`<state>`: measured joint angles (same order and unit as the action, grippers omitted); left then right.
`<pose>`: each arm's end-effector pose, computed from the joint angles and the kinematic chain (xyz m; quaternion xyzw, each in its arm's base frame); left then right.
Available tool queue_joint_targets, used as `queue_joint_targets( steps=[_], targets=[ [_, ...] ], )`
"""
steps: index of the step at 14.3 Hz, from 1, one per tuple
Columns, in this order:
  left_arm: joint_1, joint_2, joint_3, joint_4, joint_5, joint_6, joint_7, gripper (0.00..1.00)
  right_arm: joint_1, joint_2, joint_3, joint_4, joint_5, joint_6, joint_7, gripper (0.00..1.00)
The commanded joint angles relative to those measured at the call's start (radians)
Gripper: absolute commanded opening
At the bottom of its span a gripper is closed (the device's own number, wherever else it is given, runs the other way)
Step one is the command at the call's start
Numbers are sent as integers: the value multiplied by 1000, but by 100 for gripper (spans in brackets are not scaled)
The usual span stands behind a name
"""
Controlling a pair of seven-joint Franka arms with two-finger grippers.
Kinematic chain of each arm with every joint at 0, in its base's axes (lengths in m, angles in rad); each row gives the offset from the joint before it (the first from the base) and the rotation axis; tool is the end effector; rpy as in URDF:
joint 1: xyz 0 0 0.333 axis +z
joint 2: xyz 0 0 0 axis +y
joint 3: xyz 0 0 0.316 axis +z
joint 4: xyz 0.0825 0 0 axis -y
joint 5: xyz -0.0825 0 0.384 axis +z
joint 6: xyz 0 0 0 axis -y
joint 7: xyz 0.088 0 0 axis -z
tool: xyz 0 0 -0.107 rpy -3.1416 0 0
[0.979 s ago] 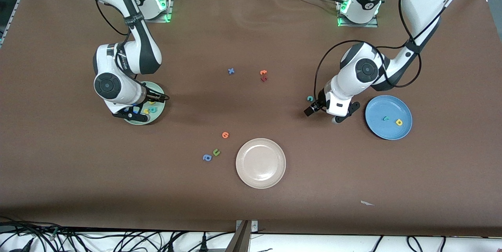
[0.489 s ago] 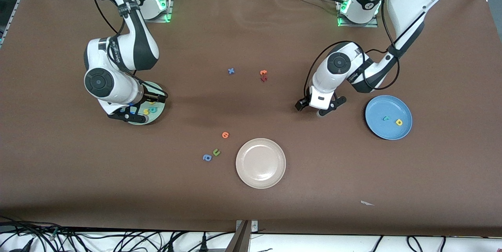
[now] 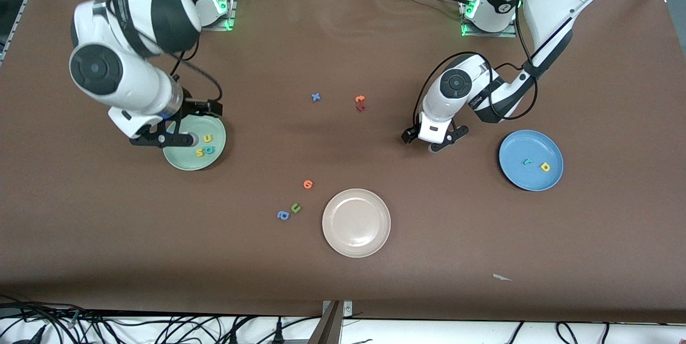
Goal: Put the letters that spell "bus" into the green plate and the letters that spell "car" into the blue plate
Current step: 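Return the right arm to rest while the left gripper reaches the teal c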
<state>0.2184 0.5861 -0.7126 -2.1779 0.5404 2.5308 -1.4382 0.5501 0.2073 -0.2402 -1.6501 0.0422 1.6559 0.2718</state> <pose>0.4751 -0.2763 0.1769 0.9600 0.2770 -0.0380 0.0143 0.5684 0.1969 0.4766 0.9951 0.0152 -0.0923 0.0317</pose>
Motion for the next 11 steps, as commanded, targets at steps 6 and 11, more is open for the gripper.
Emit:
queue_joint_targets(
  steps=[6,11],
  targets=[
    [-16,-15,9,-17,53,-7,-54,91,-356,-137,134,-5,-20,37,-156,100],
    [-14,-14,9,-16,53,-7,-54,91,-603,-190,278,-14,10,22,-252,100]
  ],
)
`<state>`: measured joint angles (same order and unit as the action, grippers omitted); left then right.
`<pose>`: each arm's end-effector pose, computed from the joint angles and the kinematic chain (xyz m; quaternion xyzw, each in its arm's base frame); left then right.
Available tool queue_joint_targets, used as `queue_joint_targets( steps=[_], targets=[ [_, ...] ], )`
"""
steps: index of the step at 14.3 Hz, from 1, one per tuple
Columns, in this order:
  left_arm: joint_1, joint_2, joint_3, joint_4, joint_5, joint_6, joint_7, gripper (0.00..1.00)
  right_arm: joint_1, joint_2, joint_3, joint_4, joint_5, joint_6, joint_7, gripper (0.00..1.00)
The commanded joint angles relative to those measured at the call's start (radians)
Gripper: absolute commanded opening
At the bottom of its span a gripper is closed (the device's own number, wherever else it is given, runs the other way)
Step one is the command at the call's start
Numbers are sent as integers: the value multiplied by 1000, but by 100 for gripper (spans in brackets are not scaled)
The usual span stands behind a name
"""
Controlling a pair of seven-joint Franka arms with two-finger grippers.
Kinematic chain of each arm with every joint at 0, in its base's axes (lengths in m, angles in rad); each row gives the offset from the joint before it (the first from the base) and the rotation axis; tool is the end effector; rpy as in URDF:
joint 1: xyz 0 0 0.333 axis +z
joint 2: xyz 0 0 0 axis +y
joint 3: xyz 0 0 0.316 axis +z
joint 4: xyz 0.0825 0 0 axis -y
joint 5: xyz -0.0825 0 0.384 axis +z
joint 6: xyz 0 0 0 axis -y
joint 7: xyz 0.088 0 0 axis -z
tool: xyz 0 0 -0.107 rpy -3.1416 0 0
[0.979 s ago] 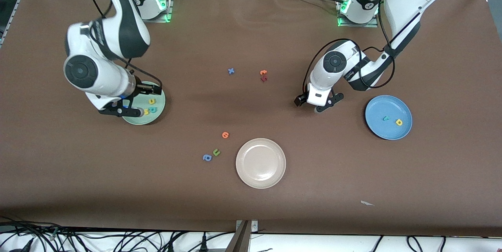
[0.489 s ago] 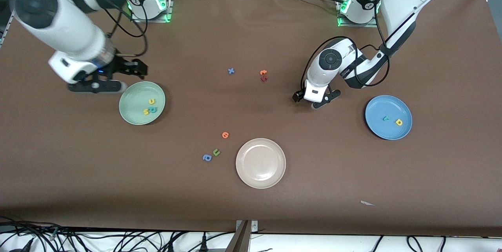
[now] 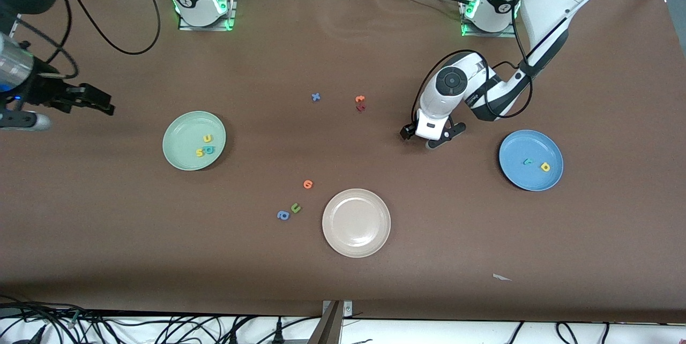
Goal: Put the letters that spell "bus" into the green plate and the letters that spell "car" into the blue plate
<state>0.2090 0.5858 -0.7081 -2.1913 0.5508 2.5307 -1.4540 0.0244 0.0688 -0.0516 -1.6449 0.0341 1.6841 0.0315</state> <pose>0.4677 -0.2779 0.1721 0.9604 0.2757 -0.0399 0.0075 0.5805 -0.0116 0.5601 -0.9993 0.0315 0.0148 0.0151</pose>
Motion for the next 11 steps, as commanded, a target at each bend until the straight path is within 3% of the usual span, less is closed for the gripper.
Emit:
queue_joint_targets(
  steps=[1,4,11],
  targets=[
    [-5,-14,5,-1,43,-7,-39,91,-80,-75,107,-30,9,-24,-7,100],
    [-5,-14,5,1,43,-7,-39,91,-81,-95,153,-41,-52,-27,-7,100],
    [-3,-12,7,5,43,-7,-37,91,-80,-87,151,-38,-53,-32,-8,100]
  ],
)
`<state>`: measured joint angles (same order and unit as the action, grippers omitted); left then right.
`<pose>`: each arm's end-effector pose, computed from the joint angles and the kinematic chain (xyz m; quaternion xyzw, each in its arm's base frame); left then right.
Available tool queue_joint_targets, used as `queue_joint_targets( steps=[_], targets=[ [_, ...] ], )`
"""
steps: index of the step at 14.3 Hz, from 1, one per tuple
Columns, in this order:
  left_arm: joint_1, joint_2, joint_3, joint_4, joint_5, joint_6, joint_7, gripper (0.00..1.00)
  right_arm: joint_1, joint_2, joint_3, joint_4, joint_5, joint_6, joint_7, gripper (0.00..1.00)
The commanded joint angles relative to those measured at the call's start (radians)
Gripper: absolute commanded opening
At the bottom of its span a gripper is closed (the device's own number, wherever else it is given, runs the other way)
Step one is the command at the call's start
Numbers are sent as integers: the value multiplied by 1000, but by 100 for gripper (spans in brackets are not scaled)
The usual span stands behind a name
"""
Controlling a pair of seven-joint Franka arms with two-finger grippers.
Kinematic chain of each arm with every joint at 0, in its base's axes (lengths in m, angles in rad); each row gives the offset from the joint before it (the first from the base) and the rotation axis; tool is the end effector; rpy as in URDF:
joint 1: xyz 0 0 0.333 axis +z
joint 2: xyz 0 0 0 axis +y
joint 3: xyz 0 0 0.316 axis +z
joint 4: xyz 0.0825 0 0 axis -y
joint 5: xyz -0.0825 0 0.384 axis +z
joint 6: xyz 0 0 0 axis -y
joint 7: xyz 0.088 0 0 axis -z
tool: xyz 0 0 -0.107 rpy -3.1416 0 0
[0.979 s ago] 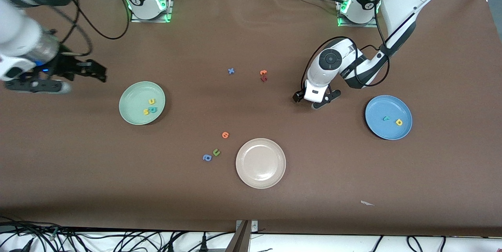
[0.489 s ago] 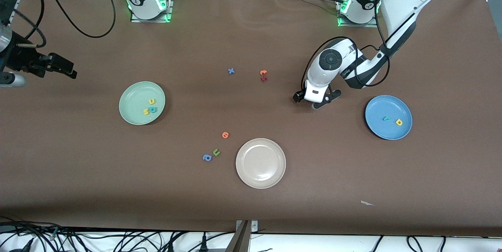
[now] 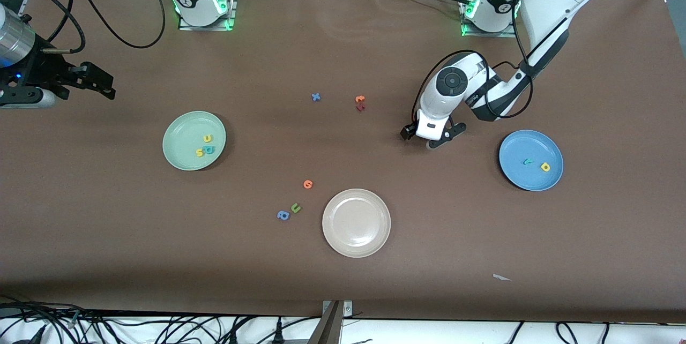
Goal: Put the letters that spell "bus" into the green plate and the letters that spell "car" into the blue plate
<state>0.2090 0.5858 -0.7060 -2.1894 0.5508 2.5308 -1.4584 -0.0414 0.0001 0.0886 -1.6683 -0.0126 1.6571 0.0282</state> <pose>0.4690 -0.2770 0.1722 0.9595 0.2790 -0.0392 0.0075 0.5590 0.0252 0.5857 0.9999 0.0101 -0.0054 0.0065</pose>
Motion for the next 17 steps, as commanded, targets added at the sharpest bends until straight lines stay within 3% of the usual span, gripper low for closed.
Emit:
queue_joint_targets(
  steps=[1,9,10,17],
  targets=[
    [-3,-12,5,3,43,-6,-33,91,-14,-17,11,-14,-4,-5,-5,100],
    [-5,-12,5,3,43,-7,-33,93,-15,-35,6,-51,-10,3,-7,100],
    [-8,-12,5,5,43,-7,-33,96,-15,-44,8,-57,-13,9,-10,100],
    [-8,-11,22,11,72,-7,-25,98,-12,-55,60,-48,-6,-33,33,100]
  ],
)
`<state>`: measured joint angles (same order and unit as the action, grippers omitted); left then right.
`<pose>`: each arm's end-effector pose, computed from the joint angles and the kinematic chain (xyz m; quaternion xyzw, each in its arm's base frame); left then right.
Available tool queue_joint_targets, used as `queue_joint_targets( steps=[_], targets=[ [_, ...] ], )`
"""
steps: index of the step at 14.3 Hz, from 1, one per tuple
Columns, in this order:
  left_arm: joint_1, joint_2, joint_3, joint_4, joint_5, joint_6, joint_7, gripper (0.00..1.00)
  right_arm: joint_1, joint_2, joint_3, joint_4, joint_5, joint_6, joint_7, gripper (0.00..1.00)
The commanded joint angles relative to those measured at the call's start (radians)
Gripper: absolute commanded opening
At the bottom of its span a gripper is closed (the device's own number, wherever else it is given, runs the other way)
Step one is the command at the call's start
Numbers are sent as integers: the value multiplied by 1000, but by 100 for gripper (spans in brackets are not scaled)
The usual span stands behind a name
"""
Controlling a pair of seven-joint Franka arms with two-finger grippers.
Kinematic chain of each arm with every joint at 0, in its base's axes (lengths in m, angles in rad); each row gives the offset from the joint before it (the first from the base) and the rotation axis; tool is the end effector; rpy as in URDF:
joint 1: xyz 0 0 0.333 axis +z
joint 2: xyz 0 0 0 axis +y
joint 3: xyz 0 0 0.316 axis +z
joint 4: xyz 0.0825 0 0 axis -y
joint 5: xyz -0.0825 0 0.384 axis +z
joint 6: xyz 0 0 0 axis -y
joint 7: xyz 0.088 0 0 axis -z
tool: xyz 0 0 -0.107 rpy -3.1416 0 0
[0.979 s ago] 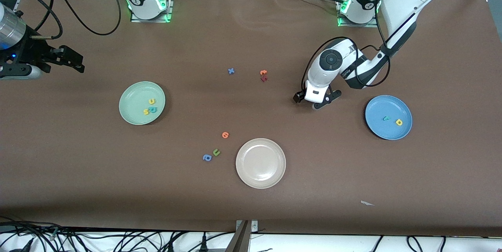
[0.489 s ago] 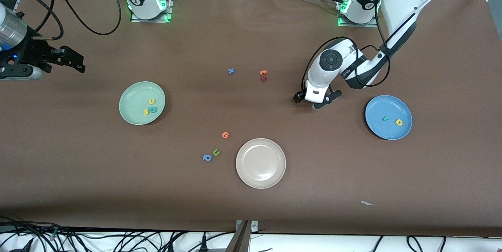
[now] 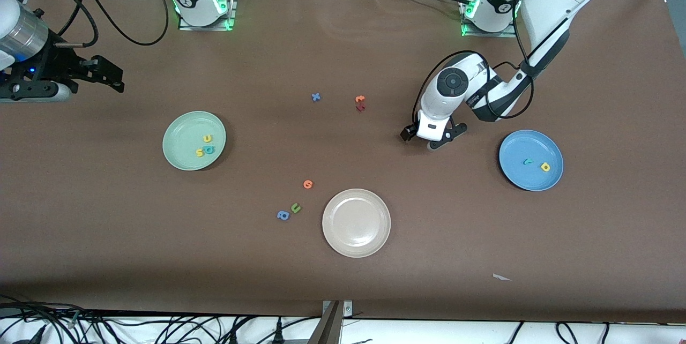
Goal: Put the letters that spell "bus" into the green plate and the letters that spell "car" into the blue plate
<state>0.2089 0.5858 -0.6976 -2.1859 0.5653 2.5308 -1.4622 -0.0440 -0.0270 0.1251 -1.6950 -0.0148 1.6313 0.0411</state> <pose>0.4721 -0.2733 0.1716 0.9597 0.2791 -0.0339 0.0049 0.5465 0.0437 0.5857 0.9996 0.0205 -0.0179 0.0102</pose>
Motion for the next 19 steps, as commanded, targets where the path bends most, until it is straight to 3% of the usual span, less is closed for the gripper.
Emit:
queue_joint_targets(
  steps=[1,9,11,15,17,19],
  targets=[
    [-6,-11,13,8,59,-7,-23,99,-11,-27,27,-20,-4,-7,20,100],
    [-8,-3,16,11,80,-6,-21,97,-10,-21,28,-9,-1,-4,22,100],
    [-10,-3,16,11,80,-6,-21,78,-10,-19,27,-9,1,-1,22,100],
    [-6,16,20,11,140,-7,-29,71,-11,-16,27,-9,1,-4,20,100],
    [-8,17,24,11,143,-7,-29,53,-11,-16,24,-9,1,-4,19,100],
    [-8,16,23,11,143,-7,-29,42,-11,-16,25,-8,1,-4,22,100]
  ],
)
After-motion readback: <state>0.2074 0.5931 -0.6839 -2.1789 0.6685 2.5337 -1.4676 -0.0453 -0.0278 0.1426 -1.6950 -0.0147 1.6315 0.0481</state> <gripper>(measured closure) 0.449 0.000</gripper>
